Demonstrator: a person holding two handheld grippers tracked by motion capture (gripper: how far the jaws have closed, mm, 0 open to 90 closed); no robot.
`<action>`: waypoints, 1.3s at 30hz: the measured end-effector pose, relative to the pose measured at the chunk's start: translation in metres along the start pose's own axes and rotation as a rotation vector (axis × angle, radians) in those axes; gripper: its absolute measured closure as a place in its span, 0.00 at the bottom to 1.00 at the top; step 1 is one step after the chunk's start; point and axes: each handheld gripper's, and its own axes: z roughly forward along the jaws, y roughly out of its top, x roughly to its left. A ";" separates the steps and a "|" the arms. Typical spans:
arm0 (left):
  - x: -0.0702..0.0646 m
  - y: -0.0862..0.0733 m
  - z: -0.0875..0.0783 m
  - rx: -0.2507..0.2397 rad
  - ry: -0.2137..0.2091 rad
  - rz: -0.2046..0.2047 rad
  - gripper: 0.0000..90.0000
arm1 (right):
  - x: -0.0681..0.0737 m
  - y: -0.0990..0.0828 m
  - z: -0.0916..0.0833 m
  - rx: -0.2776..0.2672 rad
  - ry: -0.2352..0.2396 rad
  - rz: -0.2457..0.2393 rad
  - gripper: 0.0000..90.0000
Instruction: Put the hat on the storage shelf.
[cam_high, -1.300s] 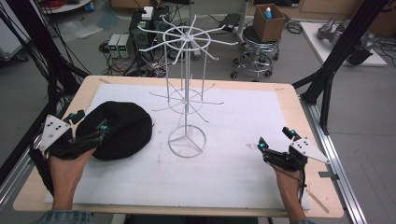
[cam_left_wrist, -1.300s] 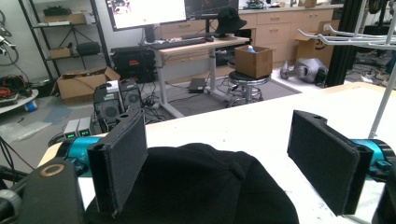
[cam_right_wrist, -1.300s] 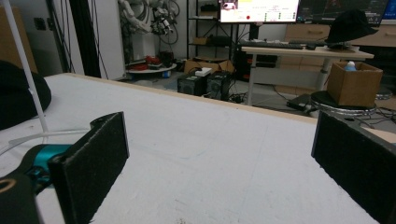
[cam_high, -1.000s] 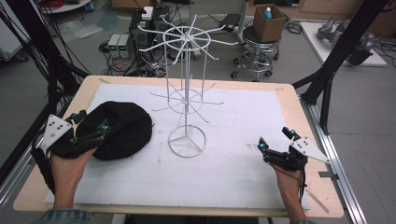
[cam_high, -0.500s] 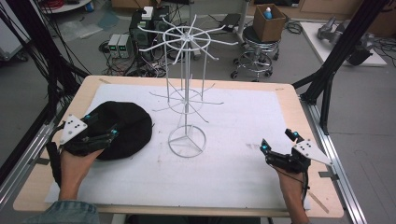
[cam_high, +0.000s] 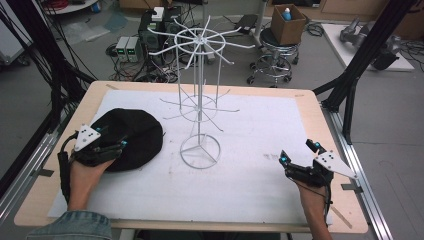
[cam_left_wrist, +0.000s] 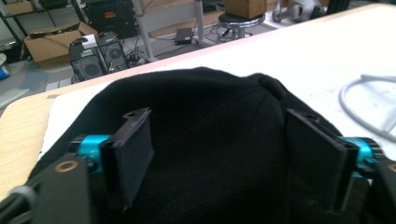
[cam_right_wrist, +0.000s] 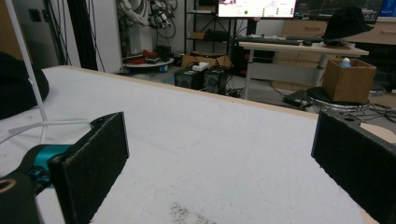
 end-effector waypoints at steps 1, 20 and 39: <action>0.000 0.000 0.001 0.007 -0.002 0.006 0.32 | 0.000 0.000 0.000 0.001 -0.001 0.000 0.03; -0.002 -0.004 0.001 0.053 -0.030 0.098 0.89 | -0.001 0.000 -0.001 0.001 -0.004 0.004 0.04; 0.018 0.005 -0.038 -0.314 -0.001 0.001 0.95 | -0.002 0.000 -0.001 0.003 -0.007 0.008 0.04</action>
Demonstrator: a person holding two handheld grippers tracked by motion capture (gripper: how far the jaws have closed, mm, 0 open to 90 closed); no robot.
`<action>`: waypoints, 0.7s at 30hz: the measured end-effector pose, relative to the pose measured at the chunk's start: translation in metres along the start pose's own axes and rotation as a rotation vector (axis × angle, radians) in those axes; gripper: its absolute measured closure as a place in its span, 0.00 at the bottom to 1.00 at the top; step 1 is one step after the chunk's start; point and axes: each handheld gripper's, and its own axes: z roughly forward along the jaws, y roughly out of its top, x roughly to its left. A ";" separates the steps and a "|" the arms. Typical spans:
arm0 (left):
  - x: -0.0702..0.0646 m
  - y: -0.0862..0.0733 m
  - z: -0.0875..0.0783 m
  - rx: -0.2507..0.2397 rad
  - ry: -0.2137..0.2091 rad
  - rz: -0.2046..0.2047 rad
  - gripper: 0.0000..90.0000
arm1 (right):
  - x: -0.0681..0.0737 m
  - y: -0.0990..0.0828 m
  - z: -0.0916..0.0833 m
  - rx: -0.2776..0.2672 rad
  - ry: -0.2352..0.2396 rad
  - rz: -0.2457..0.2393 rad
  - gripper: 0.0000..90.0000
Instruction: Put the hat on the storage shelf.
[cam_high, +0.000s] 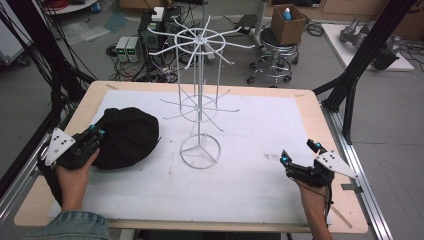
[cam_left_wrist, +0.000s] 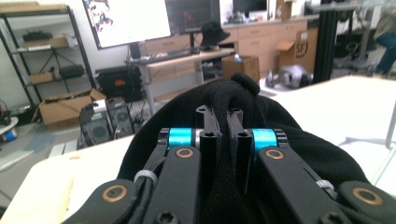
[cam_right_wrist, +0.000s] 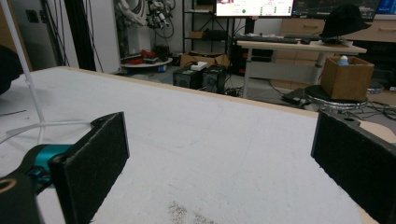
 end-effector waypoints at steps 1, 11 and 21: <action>0.001 0.001 -0.001 -0.007 -0.002 -0.003 0.95 | 0.000 0.000 0.000 0.001 -0.002 0.000 0.04; 0.014 0.023 -0.007 -0.073 -0.001 -0.008 0.95 | -0.003 0.000 0.000 -0.003 -0.014 0.013 0.04; 0.031 0.065 -0.006 -0.131 -0.027 0.004 0.95 | -0.004 0.000 -0.001 -0.003 -0.009 0.016 0.04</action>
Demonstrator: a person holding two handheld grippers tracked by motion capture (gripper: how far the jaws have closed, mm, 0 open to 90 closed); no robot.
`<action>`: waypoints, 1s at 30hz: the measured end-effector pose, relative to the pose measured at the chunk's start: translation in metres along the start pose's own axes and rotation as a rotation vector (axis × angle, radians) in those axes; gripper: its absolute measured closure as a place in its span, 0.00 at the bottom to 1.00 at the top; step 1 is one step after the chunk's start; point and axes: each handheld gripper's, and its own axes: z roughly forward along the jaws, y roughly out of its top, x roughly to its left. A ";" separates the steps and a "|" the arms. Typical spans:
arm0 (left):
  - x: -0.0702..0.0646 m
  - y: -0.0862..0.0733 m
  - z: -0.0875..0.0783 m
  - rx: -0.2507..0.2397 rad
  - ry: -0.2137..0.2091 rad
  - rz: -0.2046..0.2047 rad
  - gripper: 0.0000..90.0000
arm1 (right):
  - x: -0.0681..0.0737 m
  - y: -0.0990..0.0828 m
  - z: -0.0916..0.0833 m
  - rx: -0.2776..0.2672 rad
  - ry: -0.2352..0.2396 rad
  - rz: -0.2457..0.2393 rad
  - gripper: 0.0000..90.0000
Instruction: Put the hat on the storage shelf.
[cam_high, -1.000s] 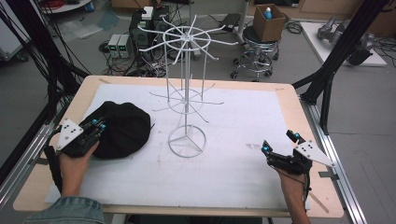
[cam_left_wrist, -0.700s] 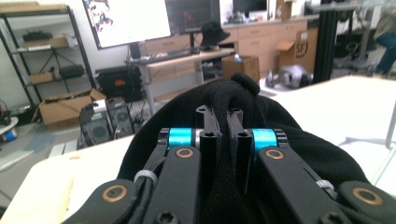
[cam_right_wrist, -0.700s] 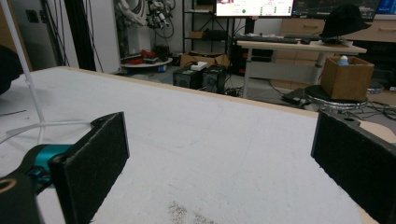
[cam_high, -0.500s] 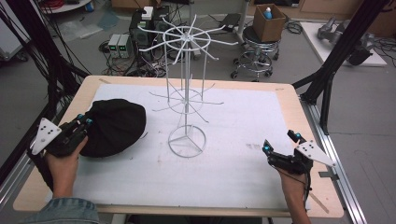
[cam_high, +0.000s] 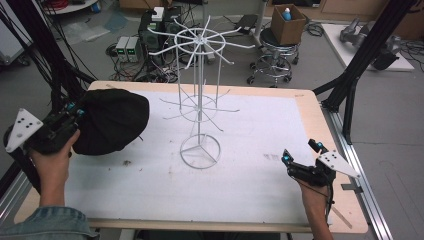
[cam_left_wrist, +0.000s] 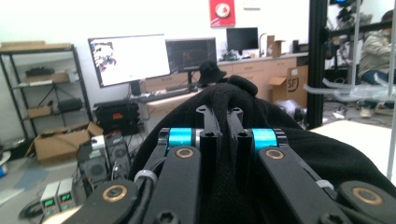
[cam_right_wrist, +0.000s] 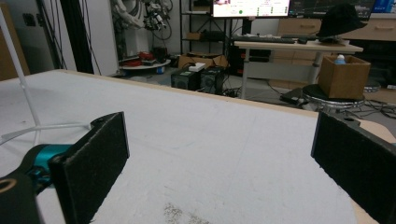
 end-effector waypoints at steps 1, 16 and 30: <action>0.002 0.005 0.001 -0.006 -0.005 0.000 0.95 | 0.000 0.000 0.000 0.000 -0.001 -0.001 0.04; 0.028 0.067 0.024 -0.071 -0.057 0.016 0.95 | -0.001 0.000 0.000 0.009 -0.002 -0.011 0.04; 0.048 0.127 0.053 -0.144 -0.092 0.029 0.95 | -0.001 -0.002 -0.002 0.031 0.023 -0.033 0.04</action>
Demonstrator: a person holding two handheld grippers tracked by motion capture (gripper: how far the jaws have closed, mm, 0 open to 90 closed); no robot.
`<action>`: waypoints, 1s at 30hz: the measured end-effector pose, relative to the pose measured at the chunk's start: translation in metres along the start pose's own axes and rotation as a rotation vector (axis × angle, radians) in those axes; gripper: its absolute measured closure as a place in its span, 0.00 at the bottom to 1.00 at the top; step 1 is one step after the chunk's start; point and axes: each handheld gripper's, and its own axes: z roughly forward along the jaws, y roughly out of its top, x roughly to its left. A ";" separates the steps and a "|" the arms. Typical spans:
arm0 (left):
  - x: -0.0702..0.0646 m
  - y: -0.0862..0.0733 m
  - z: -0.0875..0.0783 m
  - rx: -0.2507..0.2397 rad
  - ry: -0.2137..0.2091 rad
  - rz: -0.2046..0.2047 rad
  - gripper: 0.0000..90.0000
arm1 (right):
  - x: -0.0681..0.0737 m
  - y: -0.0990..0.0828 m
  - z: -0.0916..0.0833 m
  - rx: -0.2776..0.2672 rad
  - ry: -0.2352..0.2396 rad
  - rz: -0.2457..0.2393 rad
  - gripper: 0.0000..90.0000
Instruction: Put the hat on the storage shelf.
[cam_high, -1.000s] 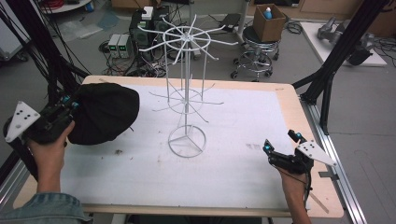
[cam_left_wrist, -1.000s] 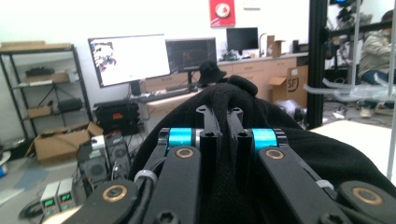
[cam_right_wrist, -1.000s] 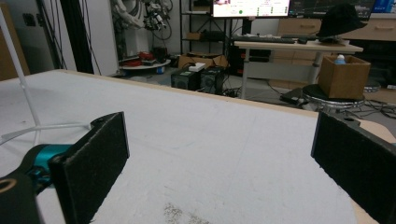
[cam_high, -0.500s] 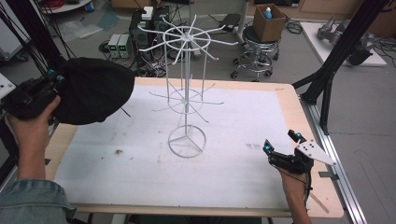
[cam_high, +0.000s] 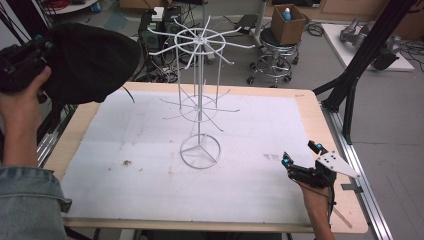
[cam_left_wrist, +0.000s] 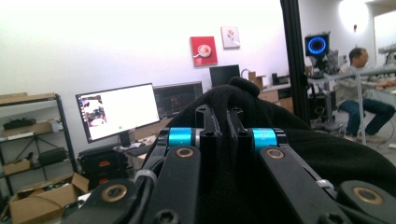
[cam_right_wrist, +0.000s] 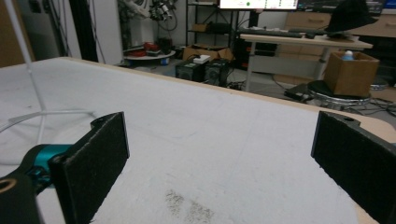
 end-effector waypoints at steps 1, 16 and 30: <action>0.001 0.003 0.003 -0.007 0.000 -0.003 0.95 | 0.001 0.000 0.000 0.011 0.022 -0.004 0.04; 0.013 0.038 0.043 -0.058 -0.022 -0.061 0.95 | 0.009 -0.001 0.001 0.044 0.074 -0.079 0.04; 0.007 0.070 0.072 -0.108 -0.055 -0.140 0.95 | 0.011 -0.001 -0.001 0.052 0.085 -0.092 0.04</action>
